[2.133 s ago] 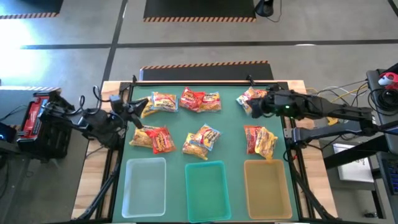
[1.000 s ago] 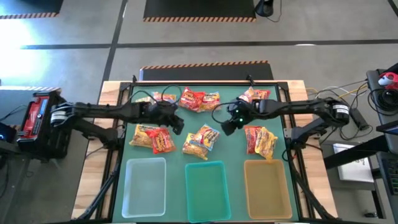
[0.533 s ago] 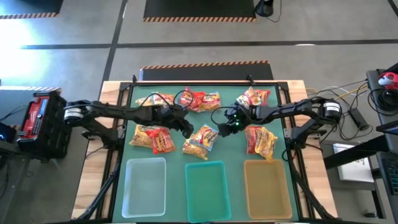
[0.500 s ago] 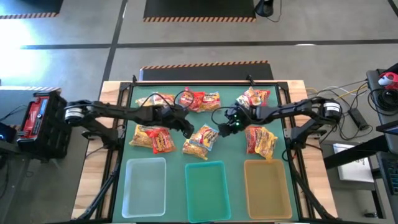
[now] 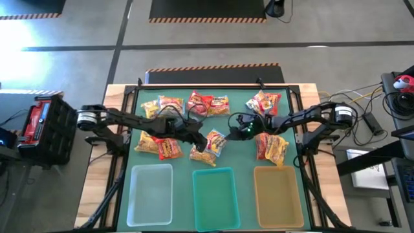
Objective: Sort Maruchan noodles
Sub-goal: Put the blue noodle pack into the yellow bin
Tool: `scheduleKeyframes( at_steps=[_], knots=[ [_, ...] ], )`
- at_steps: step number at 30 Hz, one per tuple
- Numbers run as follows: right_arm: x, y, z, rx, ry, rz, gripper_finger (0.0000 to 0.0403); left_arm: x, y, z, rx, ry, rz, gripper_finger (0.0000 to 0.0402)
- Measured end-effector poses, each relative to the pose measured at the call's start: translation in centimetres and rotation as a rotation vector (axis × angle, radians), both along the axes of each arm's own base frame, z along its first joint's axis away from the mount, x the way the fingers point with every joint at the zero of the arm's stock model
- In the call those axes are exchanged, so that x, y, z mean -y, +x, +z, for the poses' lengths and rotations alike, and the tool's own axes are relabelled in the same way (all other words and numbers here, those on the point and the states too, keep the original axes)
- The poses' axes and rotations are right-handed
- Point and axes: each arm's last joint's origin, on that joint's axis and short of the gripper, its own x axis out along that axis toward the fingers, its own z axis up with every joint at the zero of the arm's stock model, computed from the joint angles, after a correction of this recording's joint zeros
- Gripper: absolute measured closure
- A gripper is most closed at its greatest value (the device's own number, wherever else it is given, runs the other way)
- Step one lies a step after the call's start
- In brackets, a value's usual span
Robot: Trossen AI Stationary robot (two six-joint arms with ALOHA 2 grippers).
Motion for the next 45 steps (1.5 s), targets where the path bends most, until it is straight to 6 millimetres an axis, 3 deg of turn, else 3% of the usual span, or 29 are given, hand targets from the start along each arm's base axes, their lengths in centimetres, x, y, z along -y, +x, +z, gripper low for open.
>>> scheduleKeyframes(
  at_steps=[25, 32, 45],
  knots=[
    [-2.0, 0.8, -2.5, -0.048, 0.125, -0.099, 0.0236, 0.3, 1.3, -2.8, -0.024, -0.149, -0.030, 0.0402],
    [-1.9, 2.1, -1.7, -0.005, 0.073, -0.087, 0.0236, 0.4, 1.5, -3.2, -0.026, -0.180, -0.035, 0.0402],
    [-1.6, 2.9, -1.2, 0.023, -0.044, -0.096, 0.0250, 0.4, 1.5, -3.2, -0.023, -0.191, -0.025, 0.0402]
  ],
)
